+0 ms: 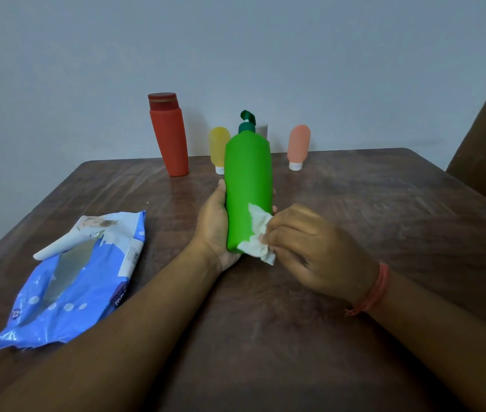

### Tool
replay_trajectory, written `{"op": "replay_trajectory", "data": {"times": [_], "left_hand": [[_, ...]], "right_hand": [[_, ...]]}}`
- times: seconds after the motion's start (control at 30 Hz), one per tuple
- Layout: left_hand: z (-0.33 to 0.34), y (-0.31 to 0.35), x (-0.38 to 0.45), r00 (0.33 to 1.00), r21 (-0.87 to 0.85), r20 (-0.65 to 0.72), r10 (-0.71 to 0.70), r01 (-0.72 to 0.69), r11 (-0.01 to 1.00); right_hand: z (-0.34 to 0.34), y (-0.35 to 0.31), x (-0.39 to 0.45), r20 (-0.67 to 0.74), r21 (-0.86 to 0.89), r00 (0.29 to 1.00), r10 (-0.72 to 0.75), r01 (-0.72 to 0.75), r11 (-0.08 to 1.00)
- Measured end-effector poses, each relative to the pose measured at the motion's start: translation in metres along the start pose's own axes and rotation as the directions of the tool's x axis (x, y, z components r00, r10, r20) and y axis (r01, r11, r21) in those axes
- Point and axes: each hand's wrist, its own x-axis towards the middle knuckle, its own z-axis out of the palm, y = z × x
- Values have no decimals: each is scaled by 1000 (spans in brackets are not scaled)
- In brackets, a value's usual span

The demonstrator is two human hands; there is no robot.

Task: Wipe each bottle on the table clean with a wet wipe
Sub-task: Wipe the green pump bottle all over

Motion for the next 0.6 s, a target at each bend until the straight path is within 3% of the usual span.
{"op": "replay_trajectory", "data": {"times": [0.1, 0.3, 0.37, 0.5, 0.6], "left_hand": [[-1, -1, 2, 999, 5, 28, -33, 33, 999], [3, 4, -7, 915, -49, 240, -323, 344, 938], [2, 3, -5, 947, 4, 178, -269, 273, 962], [0, 0, 0, 999, 39, 45, -18, 16, 999], [-1, 0, 1, 998, 48, 49, -25, 22, 999]], "right_hand": [[-2, 0, 1, -29, -27, 999, 38, -39, 999], [16, -25, 24, -27, -141, 991, -132, 127, 982], [13, -22, 21, -21, -164, 992, -126, 121, 979], [-1, -8, 5, -9, -169, 998, -60, 58, 984], [-2, -8, 4, -34, -175, 997, -63, 56, 983]]}}
